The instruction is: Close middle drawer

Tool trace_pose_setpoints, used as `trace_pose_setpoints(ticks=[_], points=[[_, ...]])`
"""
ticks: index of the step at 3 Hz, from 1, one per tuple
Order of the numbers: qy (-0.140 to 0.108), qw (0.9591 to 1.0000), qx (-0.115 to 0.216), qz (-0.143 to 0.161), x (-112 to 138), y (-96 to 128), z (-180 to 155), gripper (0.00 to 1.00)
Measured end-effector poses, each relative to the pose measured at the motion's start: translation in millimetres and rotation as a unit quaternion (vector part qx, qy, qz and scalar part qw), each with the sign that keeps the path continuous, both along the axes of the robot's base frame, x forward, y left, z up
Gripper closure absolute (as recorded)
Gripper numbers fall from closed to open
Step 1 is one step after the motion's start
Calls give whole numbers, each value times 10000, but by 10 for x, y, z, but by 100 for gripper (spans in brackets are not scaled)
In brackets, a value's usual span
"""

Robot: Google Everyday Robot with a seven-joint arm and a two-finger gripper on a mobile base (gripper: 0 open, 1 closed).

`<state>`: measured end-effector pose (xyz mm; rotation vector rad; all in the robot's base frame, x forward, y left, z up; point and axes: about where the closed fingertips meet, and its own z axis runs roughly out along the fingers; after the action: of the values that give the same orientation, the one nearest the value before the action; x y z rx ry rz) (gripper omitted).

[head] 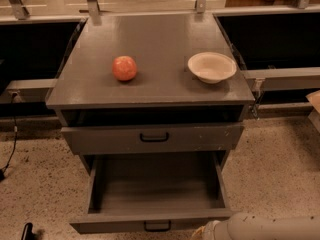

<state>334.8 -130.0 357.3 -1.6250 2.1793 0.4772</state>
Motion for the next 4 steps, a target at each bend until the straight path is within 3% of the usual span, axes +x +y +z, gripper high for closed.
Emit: trace_pose_setpoints(ticks=[1, 2, 3, 4], points=[[-431, 9958, 799, 134, 258, 281, -18, 62], [-983, 9840, 1488, 36, 455, 269, 95, 31], [-978, 9845, 1454, 42, 436, 258, 84, 8], [-976, 9845, 1454, 42, 436, 259, 84, 0]])
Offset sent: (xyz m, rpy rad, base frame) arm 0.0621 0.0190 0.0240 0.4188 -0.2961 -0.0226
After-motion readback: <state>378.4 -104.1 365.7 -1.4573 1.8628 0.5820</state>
